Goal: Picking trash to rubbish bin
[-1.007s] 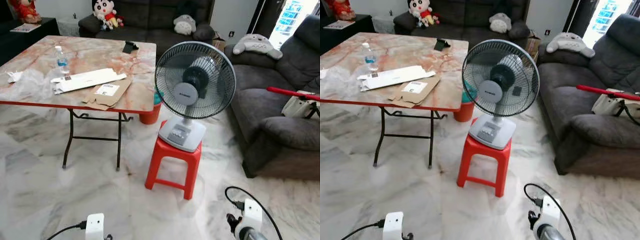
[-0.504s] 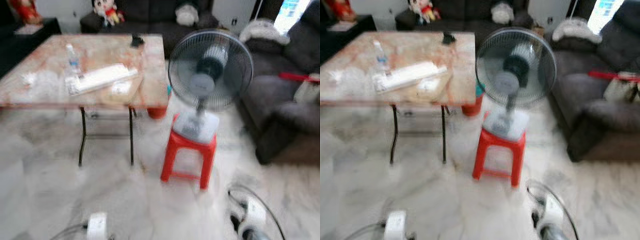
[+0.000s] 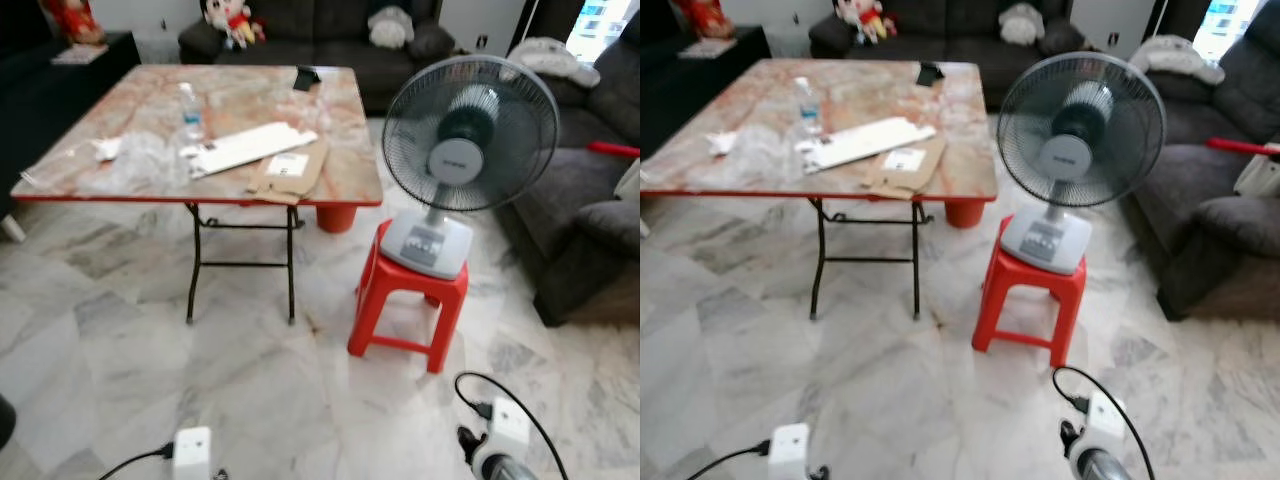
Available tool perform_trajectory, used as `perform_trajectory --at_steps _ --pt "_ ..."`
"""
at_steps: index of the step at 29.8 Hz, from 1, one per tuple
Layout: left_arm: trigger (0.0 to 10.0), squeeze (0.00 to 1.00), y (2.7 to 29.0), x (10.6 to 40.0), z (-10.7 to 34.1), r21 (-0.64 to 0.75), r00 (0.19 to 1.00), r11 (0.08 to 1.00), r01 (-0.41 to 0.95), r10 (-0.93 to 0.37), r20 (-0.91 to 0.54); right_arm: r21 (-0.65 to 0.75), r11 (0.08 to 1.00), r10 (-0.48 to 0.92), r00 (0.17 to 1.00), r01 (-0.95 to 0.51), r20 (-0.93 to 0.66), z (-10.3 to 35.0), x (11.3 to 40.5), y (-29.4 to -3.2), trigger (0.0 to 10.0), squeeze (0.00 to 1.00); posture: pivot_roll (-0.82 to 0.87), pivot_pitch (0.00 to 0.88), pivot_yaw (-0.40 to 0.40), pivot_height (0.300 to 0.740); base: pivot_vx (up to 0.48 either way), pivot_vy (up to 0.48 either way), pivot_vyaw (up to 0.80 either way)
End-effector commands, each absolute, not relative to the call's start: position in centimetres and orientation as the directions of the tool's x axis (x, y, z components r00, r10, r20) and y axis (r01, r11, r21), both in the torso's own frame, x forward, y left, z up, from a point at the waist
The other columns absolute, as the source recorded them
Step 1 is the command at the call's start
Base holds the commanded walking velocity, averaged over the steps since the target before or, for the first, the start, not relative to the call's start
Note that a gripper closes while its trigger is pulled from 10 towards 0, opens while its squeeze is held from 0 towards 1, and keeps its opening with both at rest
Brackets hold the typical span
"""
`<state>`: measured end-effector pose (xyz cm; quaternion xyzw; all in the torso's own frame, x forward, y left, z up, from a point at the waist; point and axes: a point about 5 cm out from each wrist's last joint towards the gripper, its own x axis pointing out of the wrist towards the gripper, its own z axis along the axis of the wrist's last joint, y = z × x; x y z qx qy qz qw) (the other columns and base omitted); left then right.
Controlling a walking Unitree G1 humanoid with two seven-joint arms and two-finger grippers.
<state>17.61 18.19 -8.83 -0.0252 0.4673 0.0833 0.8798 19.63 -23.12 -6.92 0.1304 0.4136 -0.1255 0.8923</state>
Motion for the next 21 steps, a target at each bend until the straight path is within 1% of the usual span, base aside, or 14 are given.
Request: perform_trajectory --at_steps 1,13,16,17,18,20,21 --pt "10.0 0.00 18.7 17.5 -8.8 0.043 0.542 0.983 -0.181 0.136 -0.830 0.140 0.934 -0.111 0.641 0.328 -0.759 -6.6 20.2 -22.9 10.0 0.00 -0.02 0.000 -0.042 0.740 0.000 0.315 0.00" --pt "10.0 0.00 18.9 17.5 -8.8 0.056 0.544 0.987 -0.149 0.129 -0.829 0.149 0.934 -0.103 0.642 0.326 -0.760 -6.7 20.2 -22.6 10.0 0.00 -0.02 0.000 -0.034 0.740 0.000 0.313 0.00" --pt "10.0 0.00 18.1 18.7 -8.3 0.082 0.592 0.995 -0.065 0.104 -0.799 0.143 0.941 -0.104 0.667 0.306 -0.738 -6.2 21.0 -22.7 10.0 0.00 -0.02 0.000 -0.032 0.740 0.000 0.000 0.00" --pt "10.0 0.00 17.3 20.1 -7.5 0.101 0.653 0.995 0.001 0.076 -0.753 0.133 0.948 -0.113 0.697 0.289 -0.708 -5.6 21.9 -22.9 10.0 0.00 -0.01 0.000 -0.032 0.740 0.000 0.000 0.00" --pt "10.0 0.00 16.9 21.0 -7.0 0.120 0.688 0.992 0.037 0.062 -0.723 0.123 0.954 -0.117 0.719 0.273 -0.685 -5.0 22.7 -23.1 10.0 0.00 -0.01 0.000 -0.032 0.740 0.000 0.000 0.00" --pt "10.0 0.00 16.3 22.3 -6.1 0.143 0.739 0.987 0.073 0.043 -0.672 0.103 0.967 -0.112 0.755 0.232 -0.645 -4.1 23.9 -23.1 10.0 0.00 0.00 0.000 -0.035 0.740 0.000 0.000 0.00" --pt "10.0 0.00 16.0 23.3 -5.4 0.139 0.772 0.987 0.082 0.026 -0.635 0.086 0.978 -0.096 0.781 0.188 -0.617 -3.4 24.9 -23.0 10.0 0.00 -0.01 0.000 -0.035 0.740 0.000 0.000 0.00"
